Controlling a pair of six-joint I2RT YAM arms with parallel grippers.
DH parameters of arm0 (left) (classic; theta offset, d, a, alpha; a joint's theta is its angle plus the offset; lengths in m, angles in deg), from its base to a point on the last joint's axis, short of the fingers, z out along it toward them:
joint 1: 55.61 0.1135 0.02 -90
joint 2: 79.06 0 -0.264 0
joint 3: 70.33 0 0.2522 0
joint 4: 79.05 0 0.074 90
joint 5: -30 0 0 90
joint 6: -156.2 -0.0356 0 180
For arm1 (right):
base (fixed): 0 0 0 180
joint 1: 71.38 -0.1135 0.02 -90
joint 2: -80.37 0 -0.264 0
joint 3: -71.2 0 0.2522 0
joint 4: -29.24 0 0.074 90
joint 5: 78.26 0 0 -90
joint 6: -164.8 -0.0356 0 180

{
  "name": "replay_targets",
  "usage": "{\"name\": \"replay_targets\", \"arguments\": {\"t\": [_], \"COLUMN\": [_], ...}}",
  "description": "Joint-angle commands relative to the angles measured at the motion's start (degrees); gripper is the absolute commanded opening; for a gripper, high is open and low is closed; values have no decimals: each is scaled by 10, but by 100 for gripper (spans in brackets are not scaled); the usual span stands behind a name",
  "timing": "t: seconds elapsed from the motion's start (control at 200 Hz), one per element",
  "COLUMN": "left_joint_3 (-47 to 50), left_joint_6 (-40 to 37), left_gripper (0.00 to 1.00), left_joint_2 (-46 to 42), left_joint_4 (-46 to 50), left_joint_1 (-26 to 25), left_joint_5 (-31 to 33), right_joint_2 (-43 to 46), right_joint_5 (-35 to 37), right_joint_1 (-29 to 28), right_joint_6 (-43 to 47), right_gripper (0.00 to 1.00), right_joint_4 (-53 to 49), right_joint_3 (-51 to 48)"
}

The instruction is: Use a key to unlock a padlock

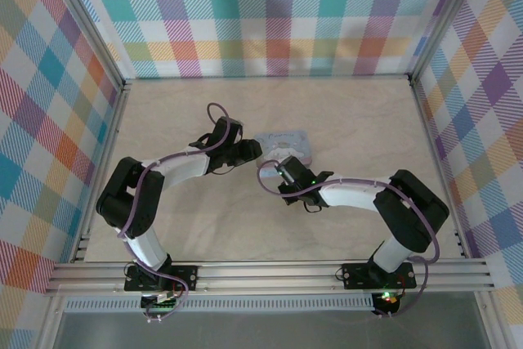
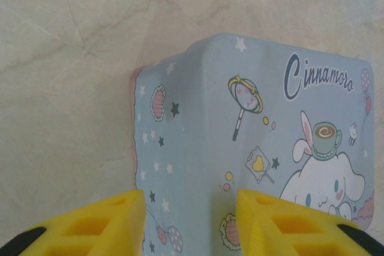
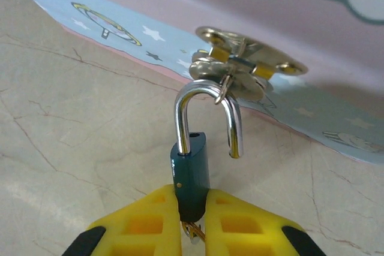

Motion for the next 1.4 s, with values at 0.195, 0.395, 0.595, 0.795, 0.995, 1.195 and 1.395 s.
{"name": "replay_targets", "arguments": {"t": [0.195, 0.395, 0.595, 0.795, 0.995, 1.195, 1.395], "left_joint_3": [-3, -5, -6, -7, -8, -7, -4], "left_joint_6": [7, 6, 8, 9, 9, 8, 6], "left_gripper": [44, 44, 44, 44, 44, 44, 44], "left_joint_2": [4, 5, 5, 6, 7, 7, 6], "left_joint_4": [-12, -9, -8, -9, -9, -12, -12], "left_joint_1": [8, 8, 8, 8, 8, 8, 8], "left_joint_5": [-7, -10, -11, -12, -10, -7, -6], "right_joint_2": [12, 5, -3, -4, 24, 45, 51], "right_joint_5": [-14, -10, -4, -4, -8, -14, -28], "right_joint_1": [4, 4, 5, 4, 4, 5, 5], "right_joint_6": [16, 10, 5, 8, 24, 66, 91], "right_gripper": [27, 32, 33, 21, 3, 0, 0], "right_joint_4": [-27, -25, -21, -23, -24, -21, -22], "right_joint_3": [1, 3, 3, -3, -14, -18, -12]}}
